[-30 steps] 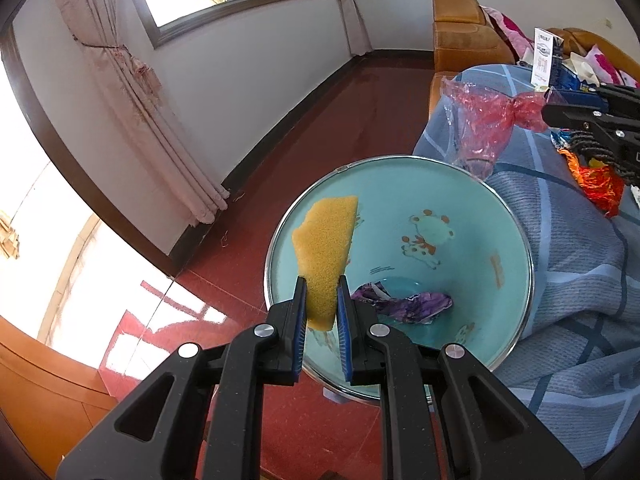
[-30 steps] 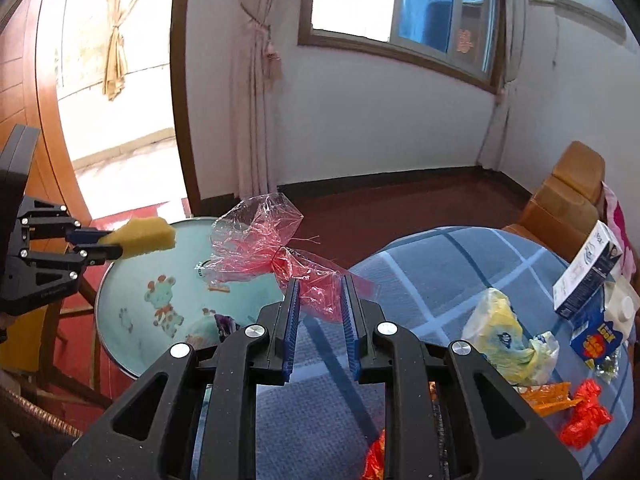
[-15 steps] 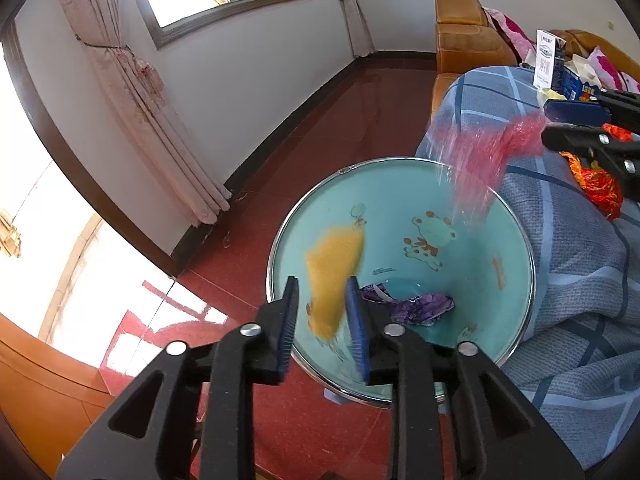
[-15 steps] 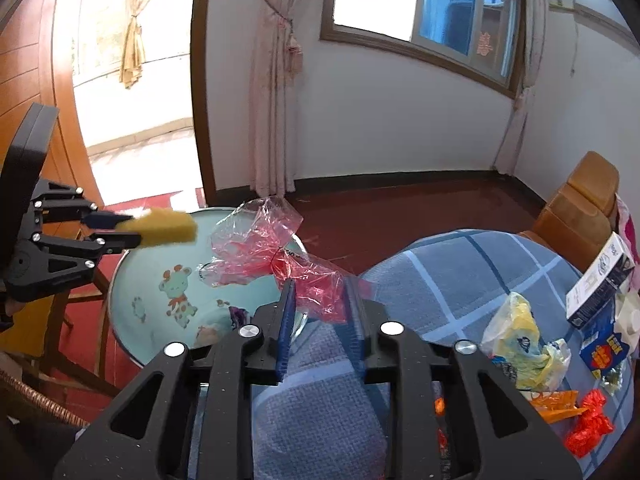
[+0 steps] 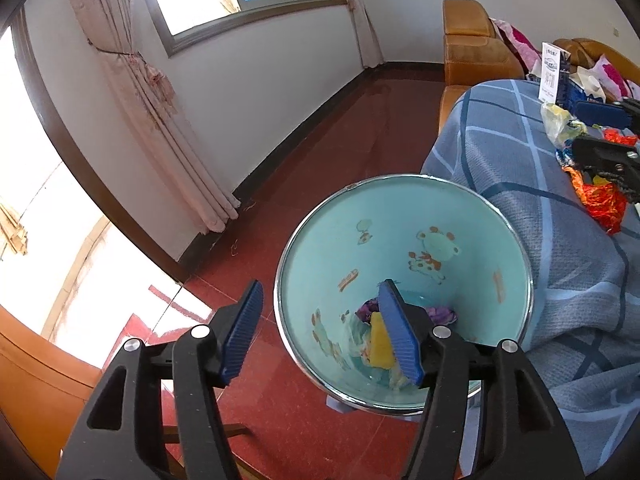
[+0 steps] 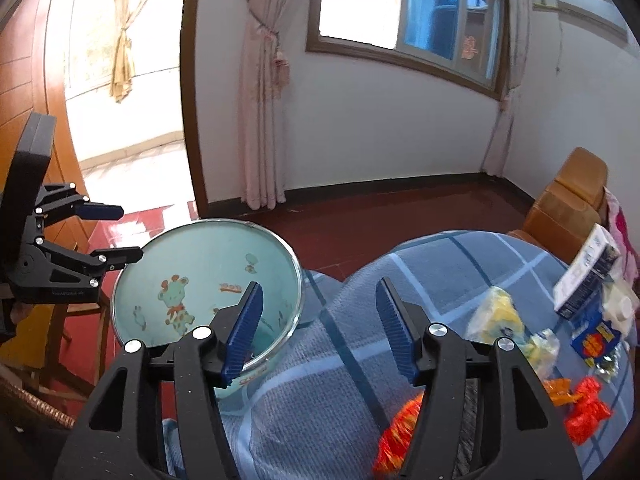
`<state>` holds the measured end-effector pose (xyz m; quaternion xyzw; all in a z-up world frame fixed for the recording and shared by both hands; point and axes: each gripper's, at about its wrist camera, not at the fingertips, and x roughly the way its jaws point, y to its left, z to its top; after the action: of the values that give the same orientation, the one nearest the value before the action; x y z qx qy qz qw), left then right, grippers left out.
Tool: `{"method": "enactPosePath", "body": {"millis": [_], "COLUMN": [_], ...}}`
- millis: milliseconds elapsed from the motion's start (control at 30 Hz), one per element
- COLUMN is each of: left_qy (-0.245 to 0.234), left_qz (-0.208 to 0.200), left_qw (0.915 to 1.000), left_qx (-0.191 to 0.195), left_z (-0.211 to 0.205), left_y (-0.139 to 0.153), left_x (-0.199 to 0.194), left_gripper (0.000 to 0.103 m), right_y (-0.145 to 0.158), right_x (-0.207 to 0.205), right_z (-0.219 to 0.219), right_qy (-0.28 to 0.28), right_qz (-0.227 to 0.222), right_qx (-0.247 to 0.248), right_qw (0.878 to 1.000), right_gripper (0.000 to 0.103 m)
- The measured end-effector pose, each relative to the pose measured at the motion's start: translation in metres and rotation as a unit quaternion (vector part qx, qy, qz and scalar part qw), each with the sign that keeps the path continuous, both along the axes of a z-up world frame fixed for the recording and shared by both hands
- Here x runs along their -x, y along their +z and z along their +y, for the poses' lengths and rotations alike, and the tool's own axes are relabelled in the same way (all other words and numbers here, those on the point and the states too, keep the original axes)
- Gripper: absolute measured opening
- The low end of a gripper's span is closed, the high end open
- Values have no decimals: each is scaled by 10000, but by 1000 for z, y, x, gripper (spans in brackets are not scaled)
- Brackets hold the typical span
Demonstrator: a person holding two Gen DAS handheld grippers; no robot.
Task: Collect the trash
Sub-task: 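Open the right gripper over the bin and move both grippers back toward the table, then grasp the black knotted rope bundle with the left gripper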
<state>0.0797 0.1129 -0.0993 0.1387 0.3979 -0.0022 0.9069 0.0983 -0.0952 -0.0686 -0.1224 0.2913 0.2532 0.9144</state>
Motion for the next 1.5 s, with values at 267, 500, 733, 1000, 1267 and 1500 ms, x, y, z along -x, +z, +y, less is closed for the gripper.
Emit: {"method": "enactPosePath", "body": {"millis": [267,500,733,1000,1267,1500], "left_qy": [-122,-521,-885,-1521,-1507,-704], "left_qz": [-46,-66,-163,-497,-361,-277], "left_qw": [9999,9986,9959,9866,9877,9970], "left_qx": [6,23,93,327,198,-150], "left_z": [-24,-82,-145,-224,-263,-200], "left_y": [1,0,4,29,12,2], "left_x": [4,10,19,46,23,-9], "left_gripper": [67,68,70,88,91,91], "right_y": [24,25,-5,-33,-35,-38], "right_x": [32,53,73,106,121,124], "right_z": [-49,-134,-224,-274,-296,-297], "right_qy": [-426,-1590,-2899,-3406,-3665,-3647], "right_qz": [-290,-331,-13,130,52,-1], "right_qx": [-153,-161,-257,-449,-658,-792], "right_qw": [9986,9866,9567,9390,9281,9278], "right_gripper": [66,69,70,72,74,75]}}
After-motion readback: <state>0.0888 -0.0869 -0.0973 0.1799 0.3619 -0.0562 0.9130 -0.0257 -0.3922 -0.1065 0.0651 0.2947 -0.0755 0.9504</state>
